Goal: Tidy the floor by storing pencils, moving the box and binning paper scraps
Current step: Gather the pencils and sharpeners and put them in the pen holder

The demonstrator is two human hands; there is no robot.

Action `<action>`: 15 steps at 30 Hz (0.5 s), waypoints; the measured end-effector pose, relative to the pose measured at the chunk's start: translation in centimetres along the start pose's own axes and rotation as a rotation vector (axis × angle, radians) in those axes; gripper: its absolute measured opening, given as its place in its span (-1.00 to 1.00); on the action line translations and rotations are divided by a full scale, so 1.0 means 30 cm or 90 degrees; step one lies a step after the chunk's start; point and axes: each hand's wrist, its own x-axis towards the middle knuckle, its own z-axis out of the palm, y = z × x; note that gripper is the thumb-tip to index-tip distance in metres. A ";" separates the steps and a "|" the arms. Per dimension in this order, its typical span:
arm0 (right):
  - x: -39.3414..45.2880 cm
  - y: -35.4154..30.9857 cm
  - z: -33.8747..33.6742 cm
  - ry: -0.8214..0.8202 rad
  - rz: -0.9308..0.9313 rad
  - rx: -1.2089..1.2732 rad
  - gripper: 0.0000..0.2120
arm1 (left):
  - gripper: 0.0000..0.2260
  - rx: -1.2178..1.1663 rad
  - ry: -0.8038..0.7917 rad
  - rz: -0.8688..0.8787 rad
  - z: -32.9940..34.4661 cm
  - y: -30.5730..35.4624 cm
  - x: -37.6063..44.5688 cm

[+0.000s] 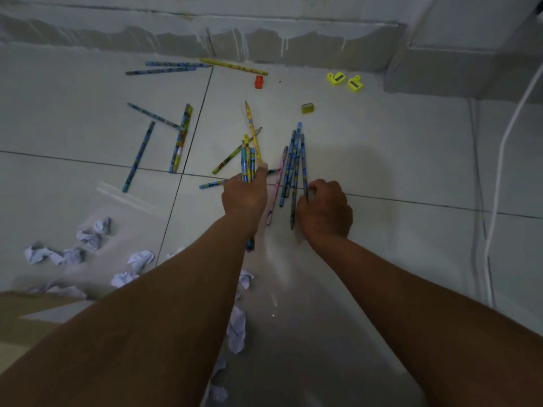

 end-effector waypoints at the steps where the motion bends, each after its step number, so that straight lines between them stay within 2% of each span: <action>1: -0.001 0.007 0.000 0.008 -0.014 -0.032 -0.80 | -0.60 0.001 -0.003 0.008 0.002 -0.002 0.001; 4: -0.009 0.012 -0.001 0.034 -0.014 -0.078 -0.85 | -0.59 -0.004 -0.014 0.026 0.008 -0.012 0.001; 10: -0.012 0.015 -0.025 0.068 0.098 -0.038 -0.83 | -0.60 0.014 -0.070 0.029 0.027 -0.001 -0.017; 13: -0.023 0.015 -0.040 0.104 0.111 0.033 -0.87 | -0.59 0.007 -0.087 0.018 0.038 0.021 -0.037; 15: -0.040 0.005 -0.039 0.110 0.069 0.132 -0.92 | -0.56 -0.009 -0.096 0.001 0.047 0.043 -0.051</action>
